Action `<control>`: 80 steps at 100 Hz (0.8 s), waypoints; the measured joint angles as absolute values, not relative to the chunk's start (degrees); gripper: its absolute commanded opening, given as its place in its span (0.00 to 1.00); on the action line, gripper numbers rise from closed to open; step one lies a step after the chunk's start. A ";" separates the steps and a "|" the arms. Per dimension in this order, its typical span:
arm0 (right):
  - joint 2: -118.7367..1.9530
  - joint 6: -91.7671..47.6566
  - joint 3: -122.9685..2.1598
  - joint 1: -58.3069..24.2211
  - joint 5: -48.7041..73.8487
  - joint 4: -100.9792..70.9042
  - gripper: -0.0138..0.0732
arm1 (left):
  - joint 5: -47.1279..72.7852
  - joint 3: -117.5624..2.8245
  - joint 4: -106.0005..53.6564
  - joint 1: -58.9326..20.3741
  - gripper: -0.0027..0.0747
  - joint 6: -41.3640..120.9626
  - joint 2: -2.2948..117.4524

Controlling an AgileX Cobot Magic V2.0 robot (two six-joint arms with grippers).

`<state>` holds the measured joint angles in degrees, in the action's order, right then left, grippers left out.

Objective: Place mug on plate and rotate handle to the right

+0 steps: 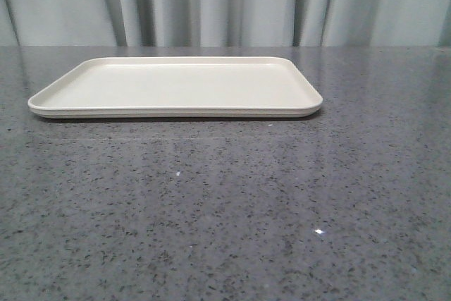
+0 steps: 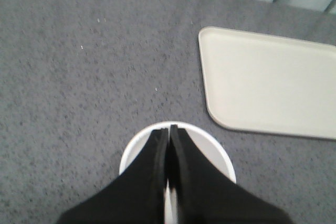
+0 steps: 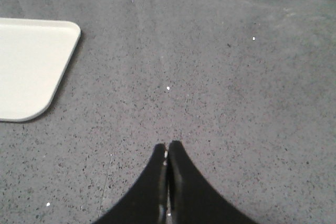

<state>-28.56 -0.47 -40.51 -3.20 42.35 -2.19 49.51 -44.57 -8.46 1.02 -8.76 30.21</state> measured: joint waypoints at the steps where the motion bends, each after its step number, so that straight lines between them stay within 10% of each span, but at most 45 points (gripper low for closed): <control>1: -28.80 -0.47 -40.95 -3.20 42.62 -2.19 0.08 | 50.32 -44.73 -8.59 1.02 0.01 -8.76 30.47; 50: -32.72 -0.38 -44.40 -3.20 46.97 -2.29 0.12 | 57.96 -48.43 -9.35 1.02 0.01 -8.76 38.53; 64: -32.72 -0.38 -44.40 -3.20 46.97 -2.28 0.33 | 57.63 -48.43 -9.35 1.02 0.05 -7.43 38.53; 80: -32.72 -0.38 -44.40 -3.20 46.97 -2.28 0.72 | 57.63 -48.43 -9.98 1.02 0.36 -4.56 38.53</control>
